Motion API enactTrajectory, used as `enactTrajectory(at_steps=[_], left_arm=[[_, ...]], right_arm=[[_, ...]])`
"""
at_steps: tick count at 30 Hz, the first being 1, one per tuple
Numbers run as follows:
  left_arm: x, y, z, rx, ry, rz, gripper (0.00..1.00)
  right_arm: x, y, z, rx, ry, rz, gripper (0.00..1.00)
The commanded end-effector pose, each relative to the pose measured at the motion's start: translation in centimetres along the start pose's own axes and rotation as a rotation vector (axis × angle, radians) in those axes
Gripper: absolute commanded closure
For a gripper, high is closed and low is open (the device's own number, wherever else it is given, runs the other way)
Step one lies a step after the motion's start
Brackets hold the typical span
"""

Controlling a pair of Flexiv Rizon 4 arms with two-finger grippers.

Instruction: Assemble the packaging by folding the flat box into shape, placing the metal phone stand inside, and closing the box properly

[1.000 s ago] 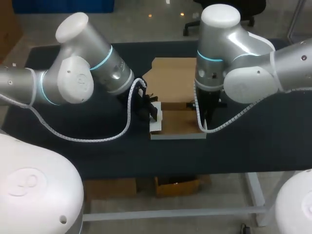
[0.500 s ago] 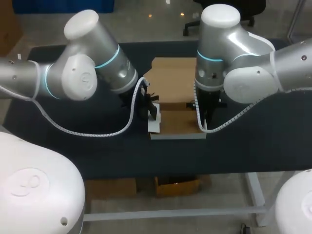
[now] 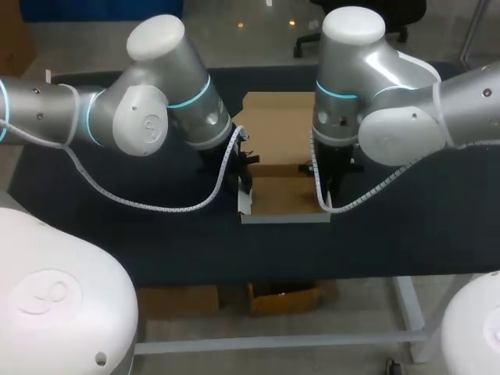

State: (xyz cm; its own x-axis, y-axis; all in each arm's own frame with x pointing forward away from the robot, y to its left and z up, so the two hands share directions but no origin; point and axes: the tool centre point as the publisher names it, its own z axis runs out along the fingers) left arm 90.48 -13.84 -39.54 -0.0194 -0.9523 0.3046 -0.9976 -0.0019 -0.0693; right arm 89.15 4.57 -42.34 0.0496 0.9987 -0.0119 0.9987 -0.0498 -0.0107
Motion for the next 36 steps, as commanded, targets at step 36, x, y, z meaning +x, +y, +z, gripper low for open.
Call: enactTrajectory(at_steps=[36], left_arm=[[-1.2,0.5,1.3,0.008,-0.219,-0.058,1.0]], right_arm=[[0.1,0.1,0.1,0.004,-0.004,0.0,1.0]])
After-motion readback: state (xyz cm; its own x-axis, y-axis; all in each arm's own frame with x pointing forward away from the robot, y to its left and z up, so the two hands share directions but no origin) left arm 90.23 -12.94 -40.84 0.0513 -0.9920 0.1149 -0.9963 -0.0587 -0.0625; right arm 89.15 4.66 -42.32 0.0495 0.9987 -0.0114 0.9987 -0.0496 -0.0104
